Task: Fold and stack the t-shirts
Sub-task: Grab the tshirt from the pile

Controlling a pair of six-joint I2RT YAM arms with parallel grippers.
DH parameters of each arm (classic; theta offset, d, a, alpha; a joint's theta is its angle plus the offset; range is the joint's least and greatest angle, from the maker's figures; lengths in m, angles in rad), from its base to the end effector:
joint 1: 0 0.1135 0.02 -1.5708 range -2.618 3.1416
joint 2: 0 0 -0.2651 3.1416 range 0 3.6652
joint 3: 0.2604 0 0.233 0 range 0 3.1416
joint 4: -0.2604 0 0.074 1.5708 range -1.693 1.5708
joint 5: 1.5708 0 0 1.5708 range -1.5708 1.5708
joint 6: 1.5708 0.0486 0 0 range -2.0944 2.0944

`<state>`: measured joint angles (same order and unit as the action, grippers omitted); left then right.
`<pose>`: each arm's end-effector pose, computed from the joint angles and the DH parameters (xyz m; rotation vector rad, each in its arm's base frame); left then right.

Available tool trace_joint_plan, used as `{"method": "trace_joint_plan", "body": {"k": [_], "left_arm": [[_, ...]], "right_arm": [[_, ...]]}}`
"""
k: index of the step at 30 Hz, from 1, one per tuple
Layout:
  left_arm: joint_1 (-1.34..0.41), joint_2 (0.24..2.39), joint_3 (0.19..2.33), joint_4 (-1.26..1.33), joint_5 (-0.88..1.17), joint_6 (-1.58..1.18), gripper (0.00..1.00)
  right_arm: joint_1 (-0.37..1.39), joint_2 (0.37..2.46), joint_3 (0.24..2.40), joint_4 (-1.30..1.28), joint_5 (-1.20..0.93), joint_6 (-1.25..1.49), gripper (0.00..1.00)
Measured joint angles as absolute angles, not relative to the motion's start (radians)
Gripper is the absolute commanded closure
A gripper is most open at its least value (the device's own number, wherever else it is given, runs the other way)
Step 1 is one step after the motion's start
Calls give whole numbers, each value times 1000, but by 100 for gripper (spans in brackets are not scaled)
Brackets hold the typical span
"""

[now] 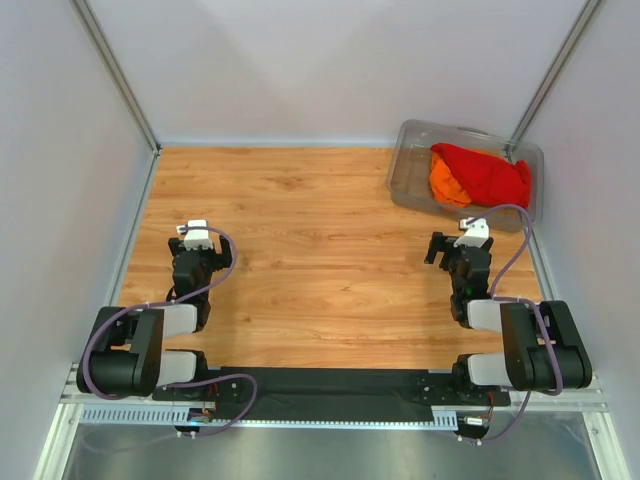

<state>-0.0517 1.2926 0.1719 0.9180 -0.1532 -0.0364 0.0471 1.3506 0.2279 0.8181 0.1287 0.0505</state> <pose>0.2188 -0.0039 0.1672 -0.0971 1.7690 0.0721 0.2303 0.0046 0.1586 0.0917 1.8709 -0.0534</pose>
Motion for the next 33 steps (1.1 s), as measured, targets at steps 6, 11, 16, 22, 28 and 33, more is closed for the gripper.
{"method": "trace_joint_plan", "body": {"k": [6,11,16,22,28,33], "left_arm": [[-52,1225,276,696,-124,-25,0],[-52,1155,467,469,-110,-84,0],[-52,1156,568,273,-138,-196,0],[-52,1172,696,62,-243,-399,0],[-39,1221,839,-27,-150,-498,5],[-33,1372,912,28,144,-493,16]], "right_arm": [[47,1351,228,830,130,48,0],[65,1332,237,795,187,47,0],[129,1131,385,455,379,153,0],[121,1138,804,38,477,253,2],[29,1459,1270,-239,450,269,40],[-84,1783,1613,-437,364,308,21]]}}
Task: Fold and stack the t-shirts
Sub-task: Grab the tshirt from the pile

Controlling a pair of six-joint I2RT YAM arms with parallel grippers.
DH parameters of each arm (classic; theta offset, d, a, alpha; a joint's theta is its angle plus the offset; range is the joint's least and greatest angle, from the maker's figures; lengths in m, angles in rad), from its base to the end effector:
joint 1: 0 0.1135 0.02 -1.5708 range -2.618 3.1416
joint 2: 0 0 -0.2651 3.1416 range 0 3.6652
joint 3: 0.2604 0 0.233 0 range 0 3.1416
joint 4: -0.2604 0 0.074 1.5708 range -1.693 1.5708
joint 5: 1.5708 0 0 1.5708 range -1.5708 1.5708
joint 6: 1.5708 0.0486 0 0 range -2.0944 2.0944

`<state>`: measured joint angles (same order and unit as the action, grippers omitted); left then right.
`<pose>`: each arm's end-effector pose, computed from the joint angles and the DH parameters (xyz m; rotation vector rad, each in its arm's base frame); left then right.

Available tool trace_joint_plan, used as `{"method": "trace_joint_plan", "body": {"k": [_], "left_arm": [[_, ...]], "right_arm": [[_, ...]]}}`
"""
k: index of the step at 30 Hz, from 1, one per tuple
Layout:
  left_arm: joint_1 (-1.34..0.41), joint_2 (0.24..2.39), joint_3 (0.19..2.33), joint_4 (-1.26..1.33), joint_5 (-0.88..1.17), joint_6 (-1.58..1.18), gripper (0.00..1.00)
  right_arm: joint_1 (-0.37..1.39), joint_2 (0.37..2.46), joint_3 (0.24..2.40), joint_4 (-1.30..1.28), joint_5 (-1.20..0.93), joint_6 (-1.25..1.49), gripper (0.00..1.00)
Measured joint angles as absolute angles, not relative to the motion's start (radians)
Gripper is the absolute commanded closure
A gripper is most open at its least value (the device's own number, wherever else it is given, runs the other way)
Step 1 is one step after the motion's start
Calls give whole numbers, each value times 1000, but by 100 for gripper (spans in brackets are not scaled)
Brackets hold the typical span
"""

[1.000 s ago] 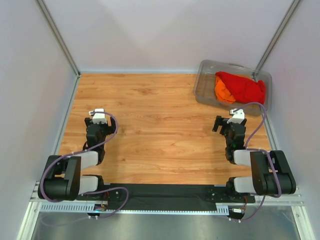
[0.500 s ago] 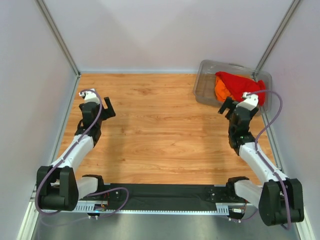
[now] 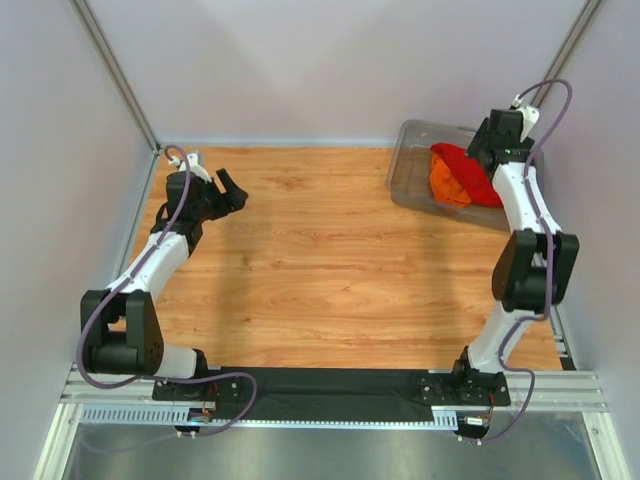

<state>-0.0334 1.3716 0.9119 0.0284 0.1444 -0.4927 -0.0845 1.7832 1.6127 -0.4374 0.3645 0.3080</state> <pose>0.3064 -0.0172 0.2762 -0.3701 1.9959 -0.4794 0.4030 -0.0515 0.3254 0.6181 2.0545 -0.2667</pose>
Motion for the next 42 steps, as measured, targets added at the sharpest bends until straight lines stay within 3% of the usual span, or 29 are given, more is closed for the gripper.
{"method": "trace_joint_plan", "body": {"k": [4,9,15,20,22,23,24,33,37,42], "left_arm": [[-51,1412,899,36,294,-492,19],[-89,1412,913,18,385,-472,34],[-111,1393,913,-51,446,-434,37],[-111,1378,924,-111,464,-401,38],[-111,1378,936,-129,474,-390,38],[-111,1378,941,-134,477,-388,38],[-111,1378,946,-139,482,-384,39],[-111,1358,965,-196,509,-389,47],[-112,1279,956,-217,520,-421,36],[-155,1140,955,-256,534,-432,30]], "right_arm": [[-127,2022,1828,-552,334,337,25],[-145,2137,1856,-638,301,443,35],[-162,2230,1929,-655,277,533,42],[-167,2274,1963,-648,278,561,55],[-168,2306,2001,-644,277,564,69],[-169,2318,2011,-639,277,561,81],[-169,2327,2022,-636,275,559,100],[-157,2329,2213,-718,329,513,100],[-115,2204,2346,-797,382,489,100],[25,1943,2448,-820,424,447,100]]}}
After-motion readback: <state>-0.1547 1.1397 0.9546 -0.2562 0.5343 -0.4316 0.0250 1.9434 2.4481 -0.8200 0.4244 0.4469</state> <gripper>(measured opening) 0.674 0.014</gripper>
